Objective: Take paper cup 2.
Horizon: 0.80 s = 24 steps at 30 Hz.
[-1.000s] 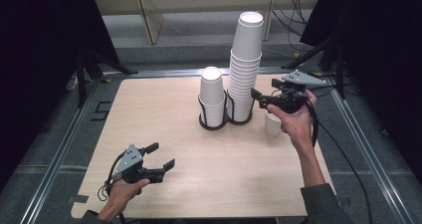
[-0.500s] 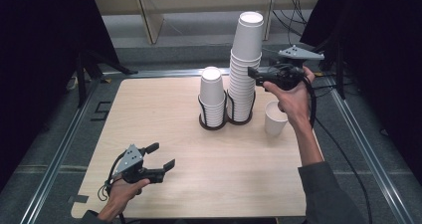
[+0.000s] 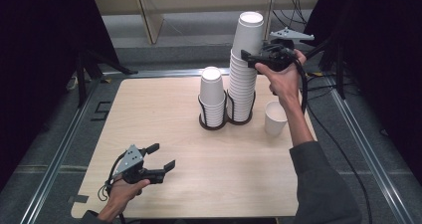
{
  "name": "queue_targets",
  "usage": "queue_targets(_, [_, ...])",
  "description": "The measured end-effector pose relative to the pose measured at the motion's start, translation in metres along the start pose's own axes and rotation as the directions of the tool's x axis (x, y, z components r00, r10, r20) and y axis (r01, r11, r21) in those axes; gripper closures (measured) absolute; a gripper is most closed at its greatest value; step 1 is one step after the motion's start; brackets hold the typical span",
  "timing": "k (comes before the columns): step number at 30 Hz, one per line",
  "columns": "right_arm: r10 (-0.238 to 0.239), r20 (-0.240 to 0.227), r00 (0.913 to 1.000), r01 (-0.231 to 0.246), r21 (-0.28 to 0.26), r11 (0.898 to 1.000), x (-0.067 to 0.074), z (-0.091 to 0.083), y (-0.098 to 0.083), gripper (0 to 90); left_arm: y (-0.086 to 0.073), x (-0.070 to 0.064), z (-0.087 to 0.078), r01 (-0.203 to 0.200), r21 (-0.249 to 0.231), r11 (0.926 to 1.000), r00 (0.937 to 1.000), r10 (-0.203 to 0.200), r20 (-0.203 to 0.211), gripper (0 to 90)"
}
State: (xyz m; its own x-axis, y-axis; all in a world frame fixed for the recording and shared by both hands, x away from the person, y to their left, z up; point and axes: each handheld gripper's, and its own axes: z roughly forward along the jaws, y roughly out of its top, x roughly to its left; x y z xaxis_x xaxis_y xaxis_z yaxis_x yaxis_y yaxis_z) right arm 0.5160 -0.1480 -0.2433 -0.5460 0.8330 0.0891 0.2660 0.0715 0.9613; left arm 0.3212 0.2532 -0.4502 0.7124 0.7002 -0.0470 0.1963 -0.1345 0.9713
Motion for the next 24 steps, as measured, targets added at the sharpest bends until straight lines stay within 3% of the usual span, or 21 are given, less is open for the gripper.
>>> queue_targets(5, [-0.008, 0.008, 0.9999, 0.008, 0.002, 1.0, 0.002, 0.011, 0.007, 13.1, 0.0, -0.001, 0.0, 0.006, 0.002, 1.0, 1.0, -0.006, 0.002, 14.6])
queue_targets(9, [0.02, 0.01, 0.9998, -0.02, 0.019, 1.0, 0.001, 0.02, 0.01, 12.0, -0.001, -0.001, 0.0, 0.007, 0.003, 1.0, 1.0, -0.007, 0.002, 14.6])
queue_targets(14, [-0.006, 0.017, 0.9998, 0.005, 0.033, 0.999, 0.001, 0.03, 0.012, 10.6, 0.0, -0.001, -0.001, -0.003, 0.023, 0.9997, 1.0, 0.003, -0.006, 14.6])
queue_targets(16, [0.007, 0.013, 0.9999, -0.008, 0.036, 0.999, 0.002, 0.032, 0.013, 10.5, 0.0, -0.002, -0.001, -0.002, 0.025, 0.9997, 1.0, 0.002, -0.005, 14.6])
queue_targets(18, [-0.005, 0.019, 0.9998, 0.004, 0.042, 0.999, 0.001, 0.034, 0.014, 11.2, -0.001, -0.002, 0.001, 0.004, 0.002, 1.0, 1.0, -0.004, 0.009, 14.6])
queue_targets(24, [-0.018, 0.017, 0.9997, 0.018, 0.038, 0.999, 0.001, 0.032, 0.018, 14.2, -0.001, -0.002, 0.0, 0.01, 0.003, 0.9999, 0.9999, -0.01, 0.006, 14.6])
